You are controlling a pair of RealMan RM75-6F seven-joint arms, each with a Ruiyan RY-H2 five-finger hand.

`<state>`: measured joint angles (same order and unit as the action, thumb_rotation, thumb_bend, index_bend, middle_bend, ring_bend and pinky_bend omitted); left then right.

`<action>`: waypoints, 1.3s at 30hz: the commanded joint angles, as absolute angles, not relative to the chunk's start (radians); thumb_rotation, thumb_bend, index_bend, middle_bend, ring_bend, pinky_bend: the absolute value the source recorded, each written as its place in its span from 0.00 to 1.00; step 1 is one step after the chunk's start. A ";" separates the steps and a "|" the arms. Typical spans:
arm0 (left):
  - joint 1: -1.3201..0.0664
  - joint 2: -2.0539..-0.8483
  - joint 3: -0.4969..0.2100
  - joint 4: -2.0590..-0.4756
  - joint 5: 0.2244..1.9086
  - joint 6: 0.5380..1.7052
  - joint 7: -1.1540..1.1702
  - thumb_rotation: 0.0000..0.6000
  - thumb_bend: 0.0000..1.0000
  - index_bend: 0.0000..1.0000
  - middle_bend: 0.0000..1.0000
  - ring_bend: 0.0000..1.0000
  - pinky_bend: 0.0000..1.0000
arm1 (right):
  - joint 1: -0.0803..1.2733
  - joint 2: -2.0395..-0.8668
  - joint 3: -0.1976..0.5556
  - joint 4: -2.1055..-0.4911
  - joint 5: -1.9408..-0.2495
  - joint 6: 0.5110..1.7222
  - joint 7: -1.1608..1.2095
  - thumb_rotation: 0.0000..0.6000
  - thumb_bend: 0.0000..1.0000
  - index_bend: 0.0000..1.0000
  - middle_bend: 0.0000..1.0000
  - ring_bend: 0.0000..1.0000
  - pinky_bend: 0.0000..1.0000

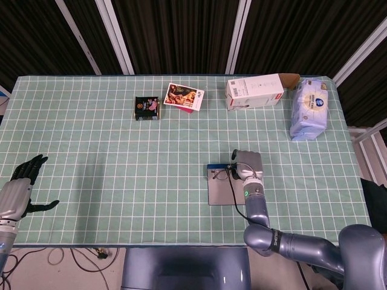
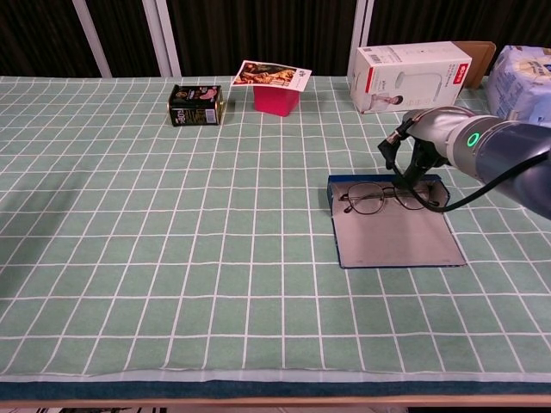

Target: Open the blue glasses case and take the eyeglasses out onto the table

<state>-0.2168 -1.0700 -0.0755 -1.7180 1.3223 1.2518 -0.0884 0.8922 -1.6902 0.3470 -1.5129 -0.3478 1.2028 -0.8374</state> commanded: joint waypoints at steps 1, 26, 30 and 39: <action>-0.217 -1.070 -0.075 -1.718 1.322 1.251 -0.089 1.00 0.00 0.00 0.00 0.00 0.00 | 0.895 -1.691 0.346 -1.510 -0.340 1.202 -0.843 1.00 0.45 0.41 1.00 1.00 1.00; -0.218 -1.069 -0.076 -1.720 1.317 1.248 -0.091 1.00 0.00 0.00 0.00 0.00 0.00 | 0.913 -1.697 0.353 -1.496 -0.299 1.200 -0.862 1.00 0.47 0.44 1.00 1.00 1.00; -0.218 -1.069 -0.077 -1.720 1.317 1.247 -0.092 1.00 0.00 0.00 0.00 0.00 0.00 | 0.914 -1.697 0.351 -1.496 -0.295 1.200 -0.866 1.00 0.47 0.44 1.00 1.00 1.00; -0.218 -1.068 -0.077 -1.722 1.314 1.246 -0.094 1.00 0.00 0.00 0.00 0.00 0.00 | 0.914 -1.701 0.349 -1.492 -0.291 1.200 -0.864 1.00 0.47 0.48 1.00 1.00 1.00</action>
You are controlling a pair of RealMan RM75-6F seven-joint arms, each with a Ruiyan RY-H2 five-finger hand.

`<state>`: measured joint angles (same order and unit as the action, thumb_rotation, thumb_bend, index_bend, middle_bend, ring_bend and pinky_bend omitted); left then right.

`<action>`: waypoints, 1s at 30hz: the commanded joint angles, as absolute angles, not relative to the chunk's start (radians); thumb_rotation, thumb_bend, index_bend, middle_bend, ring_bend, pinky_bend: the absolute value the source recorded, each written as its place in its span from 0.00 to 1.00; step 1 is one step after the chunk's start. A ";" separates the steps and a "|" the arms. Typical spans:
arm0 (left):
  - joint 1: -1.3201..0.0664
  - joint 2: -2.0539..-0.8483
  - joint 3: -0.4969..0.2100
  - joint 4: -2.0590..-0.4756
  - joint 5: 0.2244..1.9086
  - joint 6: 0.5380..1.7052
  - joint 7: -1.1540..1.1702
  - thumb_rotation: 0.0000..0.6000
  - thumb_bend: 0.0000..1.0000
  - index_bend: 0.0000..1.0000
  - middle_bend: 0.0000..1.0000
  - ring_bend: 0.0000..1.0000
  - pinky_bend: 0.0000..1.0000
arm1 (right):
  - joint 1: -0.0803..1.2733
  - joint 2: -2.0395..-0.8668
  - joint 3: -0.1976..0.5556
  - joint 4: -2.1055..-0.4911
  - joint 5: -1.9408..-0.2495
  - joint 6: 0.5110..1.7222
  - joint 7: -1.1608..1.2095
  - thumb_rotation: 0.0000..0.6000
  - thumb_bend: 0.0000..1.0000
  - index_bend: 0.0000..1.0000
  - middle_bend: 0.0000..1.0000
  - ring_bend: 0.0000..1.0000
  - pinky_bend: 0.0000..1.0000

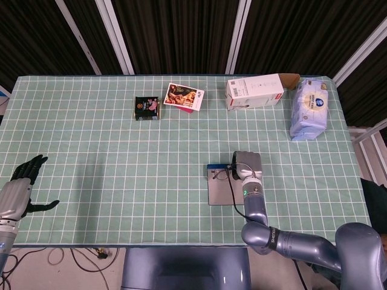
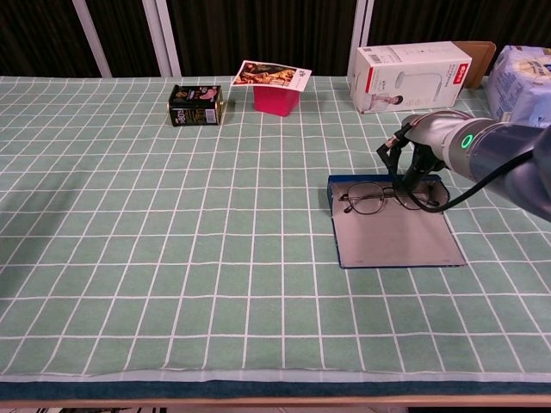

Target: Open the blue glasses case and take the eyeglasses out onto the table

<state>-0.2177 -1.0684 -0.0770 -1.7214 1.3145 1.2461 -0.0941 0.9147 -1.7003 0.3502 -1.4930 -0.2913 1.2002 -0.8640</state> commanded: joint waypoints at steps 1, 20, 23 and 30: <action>-0.218 -1.068 -0.077 -1.722 1.314 1.245 -0.094 1.00 0.00 0.00 0.00 0.00 0.00 | 0.914 -1.702 0.349 -1.492 -0.290 1.200 -0.864 1.00 0.47 0.48 1.00 1.00 1.00; -0.218 -1.067 -0.077 -1.724 1.312 1.244 -0.096 1.00 0.00 0.00 0.00 0.00 0.00 | 0.916 -1.702 0.353 -1.499 -0.298 1.206 -0.855 1.00 0.51 0.52 1.00 1.00 1.00; -0.218 -1.066 -0.078 -1.724 1.311 1.244 -0.096 1.00 0.00 0.00 0.00 0.00 0.00 | 0.914 -1.702 0.354 -1.501 -0.319 1.208 -0.840 1.00 0.51 0.53 1.00 1.00 1.00; -0.217 -1.067 -0.078 -1.725 1.314 1.248 -0.094 1.00 0.00 0.00 0.00 0.00 0.00 | 0.894 -1.708 0.366 -1.507 -0.385 1.216 -0.761 1.00 0.51 0.53 1.00 1.00 1.00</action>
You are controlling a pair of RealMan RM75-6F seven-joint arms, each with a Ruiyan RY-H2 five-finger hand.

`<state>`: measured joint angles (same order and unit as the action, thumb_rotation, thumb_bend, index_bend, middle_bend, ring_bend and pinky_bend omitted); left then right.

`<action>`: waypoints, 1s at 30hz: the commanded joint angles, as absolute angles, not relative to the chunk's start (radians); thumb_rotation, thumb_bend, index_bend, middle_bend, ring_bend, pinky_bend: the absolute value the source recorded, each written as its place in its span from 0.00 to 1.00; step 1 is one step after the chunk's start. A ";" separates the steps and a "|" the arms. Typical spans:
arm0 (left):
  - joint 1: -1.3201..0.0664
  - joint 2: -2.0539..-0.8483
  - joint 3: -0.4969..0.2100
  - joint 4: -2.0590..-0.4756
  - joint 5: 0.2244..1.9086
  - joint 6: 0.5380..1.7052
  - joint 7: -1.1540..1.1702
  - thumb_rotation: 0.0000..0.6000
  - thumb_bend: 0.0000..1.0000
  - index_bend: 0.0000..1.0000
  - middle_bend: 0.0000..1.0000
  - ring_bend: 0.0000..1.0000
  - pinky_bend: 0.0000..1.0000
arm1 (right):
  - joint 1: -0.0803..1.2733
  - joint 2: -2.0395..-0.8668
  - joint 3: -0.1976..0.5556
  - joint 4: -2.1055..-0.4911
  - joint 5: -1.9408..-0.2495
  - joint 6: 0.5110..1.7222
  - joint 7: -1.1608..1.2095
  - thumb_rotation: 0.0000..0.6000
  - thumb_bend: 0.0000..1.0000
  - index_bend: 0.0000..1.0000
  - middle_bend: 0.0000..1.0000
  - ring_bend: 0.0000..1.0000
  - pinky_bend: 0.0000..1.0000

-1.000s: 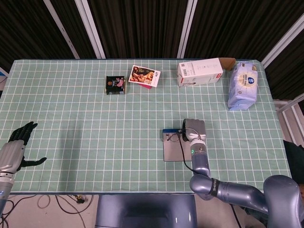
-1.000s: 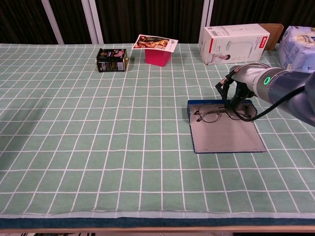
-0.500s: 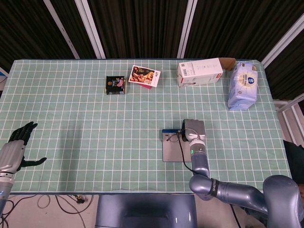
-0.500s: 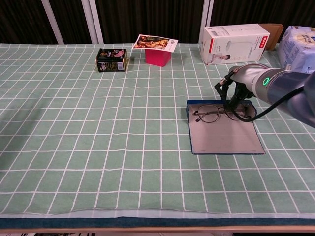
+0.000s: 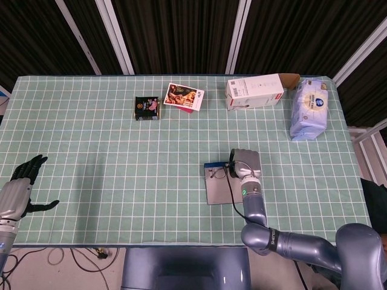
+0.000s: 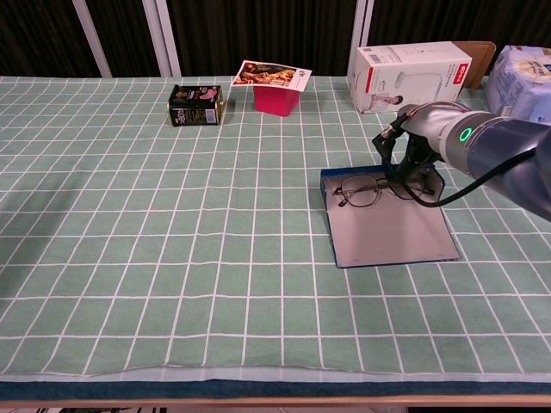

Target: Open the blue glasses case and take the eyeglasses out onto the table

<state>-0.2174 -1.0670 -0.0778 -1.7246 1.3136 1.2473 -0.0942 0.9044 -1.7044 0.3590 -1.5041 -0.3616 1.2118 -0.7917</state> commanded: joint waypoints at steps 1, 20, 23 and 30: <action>-0.217 -1.067 -0.078 -1.725 1.314 1.249 -0.095 1.00 0.00 0.00 0.00 0.00 0.00 | 0.891 -1.709 0.368 -1.508 -0.392 1.217 -0.750 1.00 0.51 0.54 1.00 1.00 1.00; -0.213 -1.069 -0.079 -1.724 1.318 1.258 -0.093 1.00 0.00 0.00 0.00 0.00 0.00 | 0.835 -1.772 0.398 -1.484 -0.532 1.238 -0.537 1.00 0.51 0.54 1.00 1.00 1.00; -0.213 -1.069 -0.078 -1.724 1.318 1.258 -0.093 1.00 0.00 0.00 0.00 0.00 0.00 | 0.831 -1.787 0.403 -1.469 -0.555 1.249 -0.516 1.00 0.51 0.54 1.00 1.00 1.00; -0.213 -1.069 -0.079 -1.724 1.318 1.258 -0.095 1.00 0.00 0.00 0.00 0.00 0.00 | 0.812 -1.837 0.417 -1.418 -0.627 1.274 -0.430 1.00 0.51 0.54 1.00 1.00 1.00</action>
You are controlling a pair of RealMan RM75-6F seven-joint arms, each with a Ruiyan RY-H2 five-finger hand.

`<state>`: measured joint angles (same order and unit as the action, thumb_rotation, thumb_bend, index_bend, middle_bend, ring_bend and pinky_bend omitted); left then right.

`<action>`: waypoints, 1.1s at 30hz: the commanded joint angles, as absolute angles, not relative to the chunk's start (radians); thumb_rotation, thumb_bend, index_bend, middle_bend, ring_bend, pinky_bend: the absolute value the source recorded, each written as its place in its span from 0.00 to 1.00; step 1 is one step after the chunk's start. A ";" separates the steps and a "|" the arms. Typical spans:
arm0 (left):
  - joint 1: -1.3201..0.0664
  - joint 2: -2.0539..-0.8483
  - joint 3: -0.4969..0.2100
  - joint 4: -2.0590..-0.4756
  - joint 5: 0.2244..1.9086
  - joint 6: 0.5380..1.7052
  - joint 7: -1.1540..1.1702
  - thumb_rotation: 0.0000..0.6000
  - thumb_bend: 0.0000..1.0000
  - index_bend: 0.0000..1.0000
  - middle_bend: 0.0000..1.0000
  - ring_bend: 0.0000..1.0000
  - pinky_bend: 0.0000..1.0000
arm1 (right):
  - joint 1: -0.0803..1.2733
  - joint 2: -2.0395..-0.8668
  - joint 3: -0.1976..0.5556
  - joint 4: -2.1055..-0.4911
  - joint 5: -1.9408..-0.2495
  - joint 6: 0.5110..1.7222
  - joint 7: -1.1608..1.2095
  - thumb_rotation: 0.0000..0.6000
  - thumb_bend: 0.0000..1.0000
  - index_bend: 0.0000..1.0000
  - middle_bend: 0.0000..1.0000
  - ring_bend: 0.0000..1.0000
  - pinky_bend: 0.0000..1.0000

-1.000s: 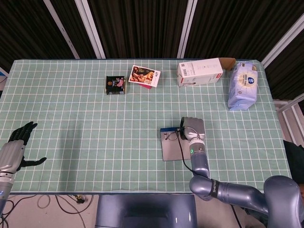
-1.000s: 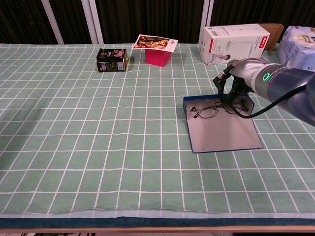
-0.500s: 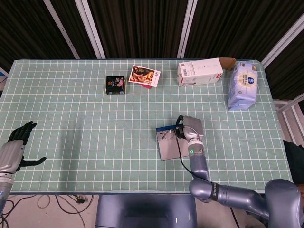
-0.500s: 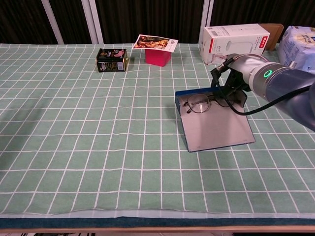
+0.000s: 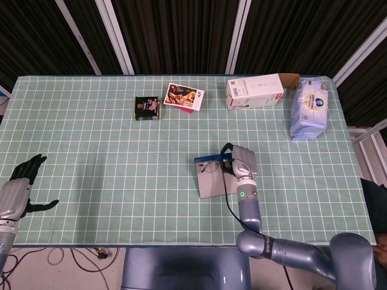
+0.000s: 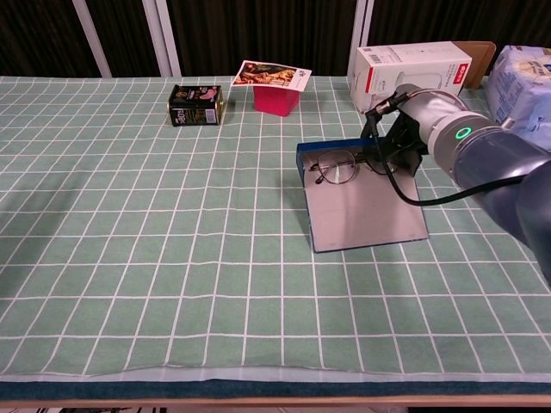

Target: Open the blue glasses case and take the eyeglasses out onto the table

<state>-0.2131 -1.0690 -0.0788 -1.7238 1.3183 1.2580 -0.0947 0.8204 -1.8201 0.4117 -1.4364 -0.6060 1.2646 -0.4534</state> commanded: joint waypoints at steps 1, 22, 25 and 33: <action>-0.213 -1.069 -0.079 -1.724 1.319 1.258 -0.095 1.00 0.00 0.00 0.00 0.00 0.00 | 0.808 -1.844 0.422 -1.411 -0.636 1.277 -0.416 1.00 0.51 0.54 1.00 1.00 1.00; -0.213 -1.068 -0.080 -1.725 1.316 1.257 -0.097 1.00 0.00 0.00 0.00 0.00 0.00 | 0.760 -1.912 0.427 -1.314 -0.809 1.289 -0.261 1.00 0.51 0.54 1.00 1.00 1.00; -0.213 -1.068 -0.081 -1.726 1.315 1.256 -0.099 1.00 0.00 0.00 0.00 0.00 0.00 | 0.755 -1.921 0.426 -1.300 -0.824 1.286 -0.246 1.00 0.51 0.54 1.00 1.00 1.00; -0.213 -1.067 -0.081 -1.727 1.313 1.255 -0.100 1.00 0.00 0.00 0.00 0.00 0.00 | 0.744 -1.968 0.405 -1.219 -0.900 1.299 -0.202 1.00 0.51 0.54 1.00 1.00 1.00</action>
<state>-0.2133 -1.0673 -0.0812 -1.7269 1.3135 1.2552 -0.0999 0.7467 -1.9564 0.4105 -1.2358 -0.8826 1.2930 -0.2154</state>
